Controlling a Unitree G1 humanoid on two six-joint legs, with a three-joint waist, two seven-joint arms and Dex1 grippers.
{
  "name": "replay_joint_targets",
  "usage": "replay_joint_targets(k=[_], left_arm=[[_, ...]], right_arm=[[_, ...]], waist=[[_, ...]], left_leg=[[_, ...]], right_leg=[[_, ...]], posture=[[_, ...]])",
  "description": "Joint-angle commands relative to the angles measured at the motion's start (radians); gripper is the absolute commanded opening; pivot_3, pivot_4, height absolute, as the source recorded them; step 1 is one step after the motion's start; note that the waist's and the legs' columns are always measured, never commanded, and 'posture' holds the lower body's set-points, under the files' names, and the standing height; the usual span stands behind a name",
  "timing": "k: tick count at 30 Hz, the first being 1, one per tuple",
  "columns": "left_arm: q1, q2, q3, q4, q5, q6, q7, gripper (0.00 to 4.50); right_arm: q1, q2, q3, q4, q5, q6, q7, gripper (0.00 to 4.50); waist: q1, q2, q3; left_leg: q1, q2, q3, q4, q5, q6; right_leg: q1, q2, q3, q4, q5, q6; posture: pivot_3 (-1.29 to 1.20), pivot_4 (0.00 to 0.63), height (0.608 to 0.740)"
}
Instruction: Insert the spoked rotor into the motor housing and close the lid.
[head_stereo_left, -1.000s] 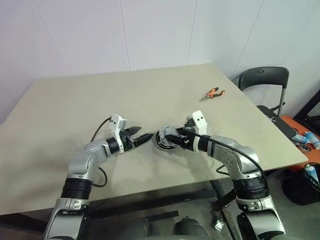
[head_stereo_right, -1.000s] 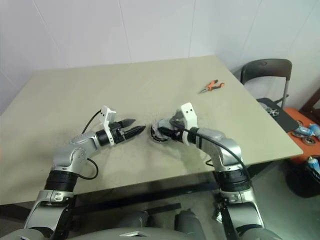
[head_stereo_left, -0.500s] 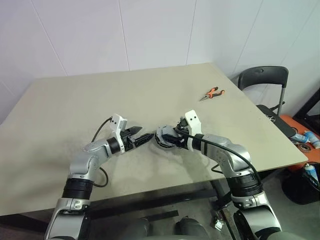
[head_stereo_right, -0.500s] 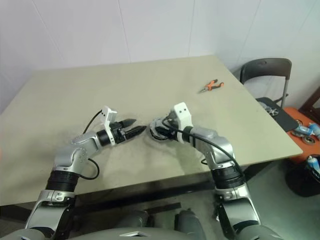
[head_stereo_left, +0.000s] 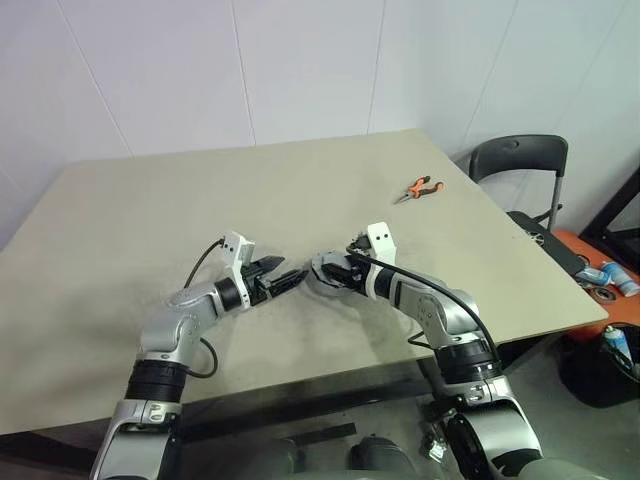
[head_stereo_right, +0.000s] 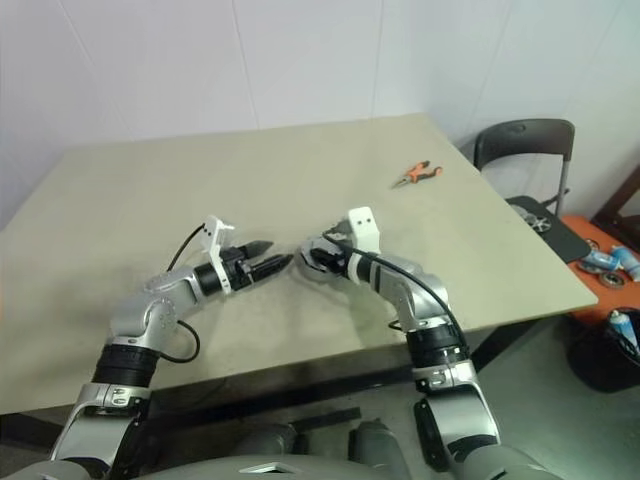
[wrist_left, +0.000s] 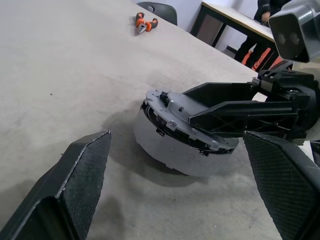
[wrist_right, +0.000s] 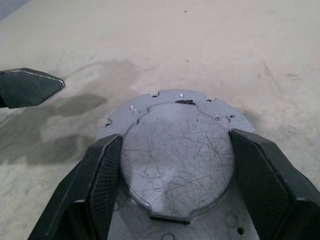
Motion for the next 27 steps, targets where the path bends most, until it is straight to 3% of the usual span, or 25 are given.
replay_joint_targets(k=[1, 18, 27], left_arm=[[-0.017, 0.003, 0.023, -0.031, -0.011, -0.016, 0.001, 4.5], [-0.01, 0.003, 0.037, -0.046, -0.021, -0.012, 0.012, 4.5], [-0.032, 0.044, 0.088, -0.041, -0.033, -0.011, 0.012, 4.5]], right_arm=[[-0.003, 0.005, 0.051, -0.016, -0.014, 0.0, 0.025, 3.01], [-0.013, 0.06, 0.086, 0.043, -0.065, -0.017, 0.008, 3.01], [-0.007, 0.006, 0.048, 0.001, -0.034, 0.021, 0.065, 3.01]], waist=[[-0.008, 0.0, 0.0], [-0.013, 0.0, 0.0], [-0.008, 0.0, 0.0]], left_leg=[[0.0, 0.0, 0.0, -0.001, 0.0, 0.0], [0.002, 0.001, 0.0, -0.006, 0.0, -0.001], [0.002, 0.001, 0.0, -0.007, 0.0, -0.001]], right_leg=[[0.0, 0.0, 0.0, 0.0, 0.0, 0.0], [-0.002, 0.0, 0.0, 0.0, 0.001, 0.0], [-0.002, 0.0, 0.0, -0.001, 0.001, 0.0]], posture=[[0.0, 0.0, 0.74], [0.0, 0.0, 0.74], [0.0, 0.0, 0.74]])
